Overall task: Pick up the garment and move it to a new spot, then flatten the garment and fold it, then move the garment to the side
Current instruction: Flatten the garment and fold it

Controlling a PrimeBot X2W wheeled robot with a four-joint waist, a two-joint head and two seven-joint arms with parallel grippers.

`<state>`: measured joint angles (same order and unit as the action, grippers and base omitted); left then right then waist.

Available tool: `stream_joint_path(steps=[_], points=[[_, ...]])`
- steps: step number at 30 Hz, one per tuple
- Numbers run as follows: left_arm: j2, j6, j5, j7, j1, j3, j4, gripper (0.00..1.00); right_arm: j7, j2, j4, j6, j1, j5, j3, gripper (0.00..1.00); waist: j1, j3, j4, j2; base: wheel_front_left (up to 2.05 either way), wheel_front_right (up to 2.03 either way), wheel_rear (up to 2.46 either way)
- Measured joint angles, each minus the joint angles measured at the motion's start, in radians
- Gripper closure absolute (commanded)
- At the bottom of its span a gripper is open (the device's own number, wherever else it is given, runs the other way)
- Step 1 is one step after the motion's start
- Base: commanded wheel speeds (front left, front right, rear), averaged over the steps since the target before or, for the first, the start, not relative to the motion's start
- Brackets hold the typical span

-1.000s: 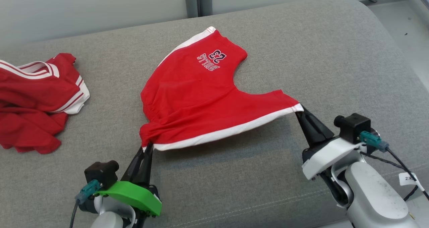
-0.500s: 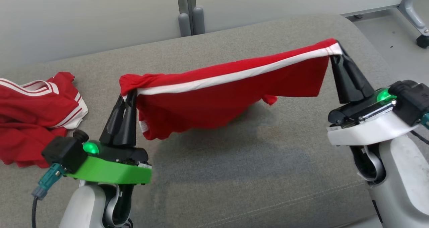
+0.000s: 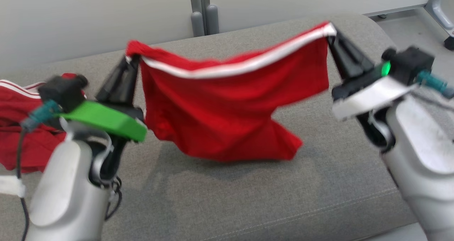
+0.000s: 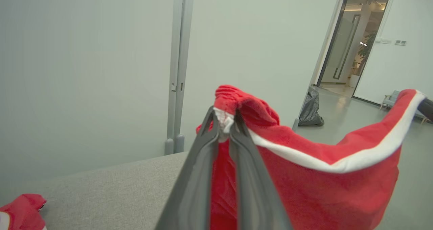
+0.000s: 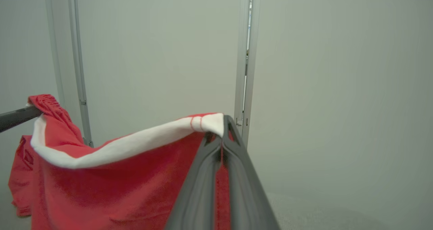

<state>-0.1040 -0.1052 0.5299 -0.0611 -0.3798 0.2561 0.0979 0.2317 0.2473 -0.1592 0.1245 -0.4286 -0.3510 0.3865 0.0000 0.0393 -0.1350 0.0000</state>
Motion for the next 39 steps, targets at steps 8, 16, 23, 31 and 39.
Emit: stream_joint_path(steps=[8,16,23,31,39], points=[[0.029,0.011,0.015,-0.032,-0.358,-0.084,-0.029,1.00,0.023,-0.023,-0.022,0.000,-0.377,0.044,-0.125,1.00,0.0000,-0.024,0.002,0.0000,0.00,0.00,0.00],[0.027,0.004,0.028,0.040,0.049,0.040,0.151,1.00,0.014,-0.031,-0.240,0.000,0.054,-0.039,-0.001,1.00,0.0000,-0.007,0.008,0.0000,0.00,0.00,0.00],[0.032,0.004,0.013,0.012,0.228,0.109,0.284,1.00,0.013,-0.069,-0.370,0.000,0.235,-0.098,0.031,1.00,0.0000,0.037,0.019,0.0000,0.00,0.00,0.00],[0.034,0.000,0.011,-0.080,0.229,0.093,0.318,1.00,0.016,-0.079,-0.349,0.000,0.230,-0.108,0.034,1.00,0.0000,0.047,0.022,0.0000,0.00,0.00,0.00],[0.036,0.000,0.012,-0.139,0.249,0.088,0.348,1.00,0.016,-0.070,-0.298,0.000,0.231,-0.106,0.028,1.00,0.0000,0.017,0.006,0.0000,0.00,0.00,0.00]])
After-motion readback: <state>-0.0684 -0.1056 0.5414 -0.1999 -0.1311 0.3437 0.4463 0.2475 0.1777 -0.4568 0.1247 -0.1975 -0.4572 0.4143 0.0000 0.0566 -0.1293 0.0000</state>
